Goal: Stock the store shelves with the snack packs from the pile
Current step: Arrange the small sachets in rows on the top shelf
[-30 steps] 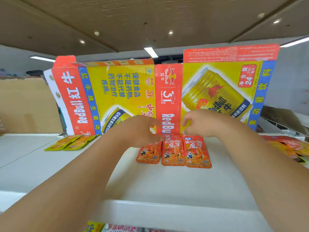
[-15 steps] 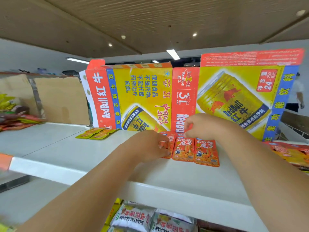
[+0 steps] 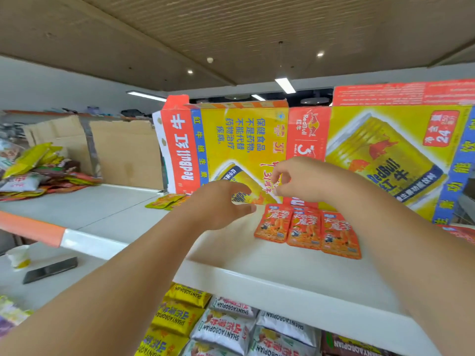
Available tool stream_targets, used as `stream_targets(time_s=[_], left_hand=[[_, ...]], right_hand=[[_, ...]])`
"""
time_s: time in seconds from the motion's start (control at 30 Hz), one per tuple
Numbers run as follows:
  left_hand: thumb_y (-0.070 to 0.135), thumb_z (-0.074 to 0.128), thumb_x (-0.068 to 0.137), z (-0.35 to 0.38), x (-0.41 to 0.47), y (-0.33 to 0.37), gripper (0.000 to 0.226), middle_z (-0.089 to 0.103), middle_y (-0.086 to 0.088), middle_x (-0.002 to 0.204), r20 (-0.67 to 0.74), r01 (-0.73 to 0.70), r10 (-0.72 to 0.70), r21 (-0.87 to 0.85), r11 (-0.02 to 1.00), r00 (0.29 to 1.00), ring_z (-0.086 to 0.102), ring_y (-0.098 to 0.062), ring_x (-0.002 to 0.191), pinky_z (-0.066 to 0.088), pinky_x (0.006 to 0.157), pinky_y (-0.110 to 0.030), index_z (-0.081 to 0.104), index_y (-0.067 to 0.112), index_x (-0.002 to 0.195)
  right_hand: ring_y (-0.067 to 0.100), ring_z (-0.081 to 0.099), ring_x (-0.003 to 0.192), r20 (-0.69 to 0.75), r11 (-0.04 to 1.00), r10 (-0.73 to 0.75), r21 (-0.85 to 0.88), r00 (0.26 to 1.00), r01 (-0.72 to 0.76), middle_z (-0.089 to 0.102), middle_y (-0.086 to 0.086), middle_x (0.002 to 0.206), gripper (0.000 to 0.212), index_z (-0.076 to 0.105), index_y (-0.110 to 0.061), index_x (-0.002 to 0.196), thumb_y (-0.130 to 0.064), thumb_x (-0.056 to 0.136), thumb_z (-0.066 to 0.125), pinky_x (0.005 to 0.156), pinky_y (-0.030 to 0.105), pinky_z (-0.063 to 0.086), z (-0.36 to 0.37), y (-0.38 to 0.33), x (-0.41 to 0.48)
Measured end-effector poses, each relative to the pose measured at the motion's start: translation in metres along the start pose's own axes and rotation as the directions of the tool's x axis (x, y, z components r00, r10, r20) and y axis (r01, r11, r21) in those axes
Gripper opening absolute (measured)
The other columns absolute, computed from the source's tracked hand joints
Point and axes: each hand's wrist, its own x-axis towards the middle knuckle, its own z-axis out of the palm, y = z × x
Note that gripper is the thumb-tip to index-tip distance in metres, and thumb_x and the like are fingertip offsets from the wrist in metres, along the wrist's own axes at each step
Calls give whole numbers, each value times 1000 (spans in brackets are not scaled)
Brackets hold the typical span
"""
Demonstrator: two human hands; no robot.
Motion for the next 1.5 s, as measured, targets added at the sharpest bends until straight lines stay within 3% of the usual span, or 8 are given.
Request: stream_targets(time_s=[0.23, 0.4, 0.67, 0.77, 0.87, 1.13, 1.3, 1.5], left_hand=[[59, 70, 86, -57, -23, -75, 49, 66, 9, 125, -111, 158, -158, -11, 987, 981, 63, -16, 107, 50, 88, -29, 61, 40, 130], [58, 67, 88, -100, -57, -155, 48, 59, 11, 134, -134, 217, -213, 16, 976, 968, 58, -14, 118, 42, 87, -25, 57, 43, 133], [76, 57, 74, -163, -116, -328, 72, 59, 16, 137, -120, 362, -357, 22, 932, 927, 57, -9, 123, 46, 105, -35, 53, 43, 139], [61, 65, 86, -176, -133, -381, 55, 57, 15, 133, -90, 418, -417, -2, 908, 905, 56, -9, 121, 44, 101, -29, 55, 44, 137], [55, 66, 89, -184, -143, -426, 45, 56, 13, 128, -89, 449, -449, -22, 893, 889, 57, -9, 116, 45, 97, -29, 55, 50, 132], [54, 66, 90, -175, -126, -503, 47, 55, 12, 128, -25, 495, -496, -41, 868, 868, 56, -10, 110, 44, 80, -22, 55, 45, 134], [56, 64, 90, -170, -99, -527, 48, 55, 14, 138, -18, 489, -489, 26, 872, 872, 53, -11, 123, 42, 100, -29, 55, 45, 136], [48, 67, 91, -171, -57, -548, 43, 61, 12, 129, -43, 424, -422, 63, 903, 906, 56, -13, 119, 44, 101, -30, 61, 36, 132]], right_hand=[[16, 63, 77, 8, 992, -127, 6, 992, 127, 61, -7, 110, 20, 63, -34, 110, -40, 91, 66, 64, 31, 49, 9, -92, 38], [17, 59, 96, 26, 983, -183, 9, 983, 183, 59, -9, 114, 24, 64, -32, 113, -39, 91, 66, 72, 29, 47, 32, -168, 78], [17, 61, 92, 91, 963, -267, 45, 959, 264, 63, -5, 109, 24, 66, -28, 112, -38, 90, 67, 81, 32, 53, 85, -317, 153], [14, 58, 81, 114, 958, -285, 59, 952, 280, 64, -6, 110, 23, 66, -29, 110, -39, 90, 67, 68, 27, 46, 108, -363, 181], [17, 61, 95, 135, 956, -292, 73, 947, 284, 63, -6, 112, 23, 65, -33, 110, -42, 89, 67, 83, 33, 53, 127, -396, 206], [17, 63, 99, 231, 964, -266, 45, 936, 263, 64, -5, 115, 28, 65, -29, 114, -43, 90, 67, 91, 36, 53, 162, -429, 273], [12, 59, 84, 296, 968, -239, -2, 925, 251, 63, -5, 119, 29, 65, -27, 118, -43, 93, 65, 66, 26, 46, 173, -428, 319], [20, 58, 95, 298, 972, -208, -42, 932, 231, 66, 1, 118, 28, 67, -21, 117, -39, 95, 64, 64, 25, 43, 181, -429, 362]])
